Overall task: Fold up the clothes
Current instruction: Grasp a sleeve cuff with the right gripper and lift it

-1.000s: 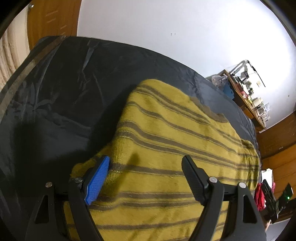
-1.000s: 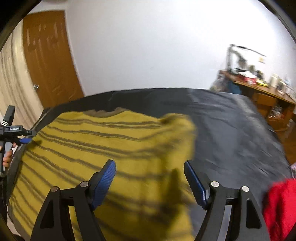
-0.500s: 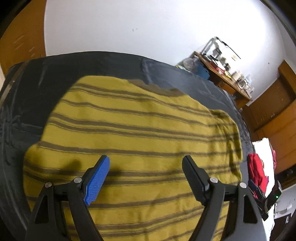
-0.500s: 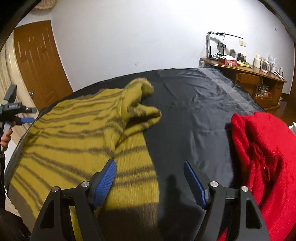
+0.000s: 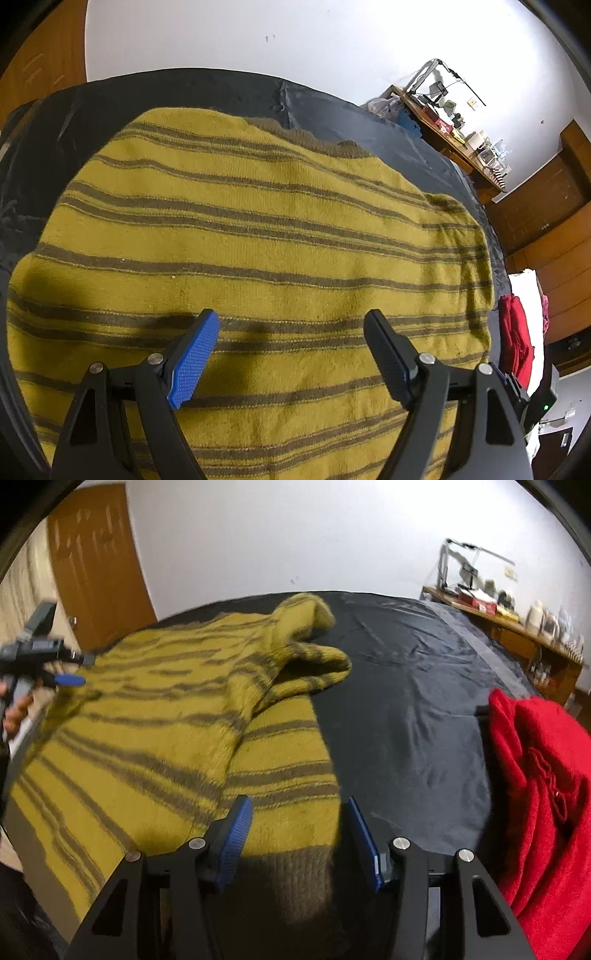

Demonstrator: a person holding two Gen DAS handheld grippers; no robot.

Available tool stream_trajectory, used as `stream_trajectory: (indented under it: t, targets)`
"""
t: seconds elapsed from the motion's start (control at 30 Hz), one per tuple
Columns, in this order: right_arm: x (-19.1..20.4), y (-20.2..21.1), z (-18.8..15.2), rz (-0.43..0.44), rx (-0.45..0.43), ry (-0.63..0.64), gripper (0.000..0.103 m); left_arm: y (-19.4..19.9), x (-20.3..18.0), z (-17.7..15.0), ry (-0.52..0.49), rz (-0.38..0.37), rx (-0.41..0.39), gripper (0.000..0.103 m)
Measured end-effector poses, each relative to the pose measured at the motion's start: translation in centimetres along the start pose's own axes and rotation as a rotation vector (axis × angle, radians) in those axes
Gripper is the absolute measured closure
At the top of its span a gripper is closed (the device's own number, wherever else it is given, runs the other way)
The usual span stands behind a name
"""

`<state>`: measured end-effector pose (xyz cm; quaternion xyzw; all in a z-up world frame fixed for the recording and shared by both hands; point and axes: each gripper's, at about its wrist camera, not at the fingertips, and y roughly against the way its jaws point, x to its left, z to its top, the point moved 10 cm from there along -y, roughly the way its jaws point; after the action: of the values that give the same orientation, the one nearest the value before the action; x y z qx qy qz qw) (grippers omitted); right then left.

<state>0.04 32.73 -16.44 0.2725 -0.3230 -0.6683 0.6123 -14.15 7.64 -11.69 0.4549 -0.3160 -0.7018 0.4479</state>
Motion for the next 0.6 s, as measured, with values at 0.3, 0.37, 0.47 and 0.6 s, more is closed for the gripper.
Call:
stream_trajectory:
  t: [0.3,0.37,0.47,0.6]
  targets:
    - [1.6,0.6,-0.3,0.016,-0.004,-0.007,0.091,-1.4,0.6,-0.5,0.027,-0.028,0.028,0.019]
    - [1.7,1.0,0.1,-0.016,-0.028,-0.006,0.091,-1.4,0.8,-0.5,0.027,-0.033,0.028,0.019]
    - [0.9,2.5,1.4,-0.086,-0.091,-0.002,0.092,-1.1,1.2,-0.5,0.029,-0.035,0.023,0.019]
    - [-1.7,6.5,4.6,-0.277,-0.213,0.028,0.092,-0.6,1.7,-0.2,0.038,-0.042,0.009,0.019]
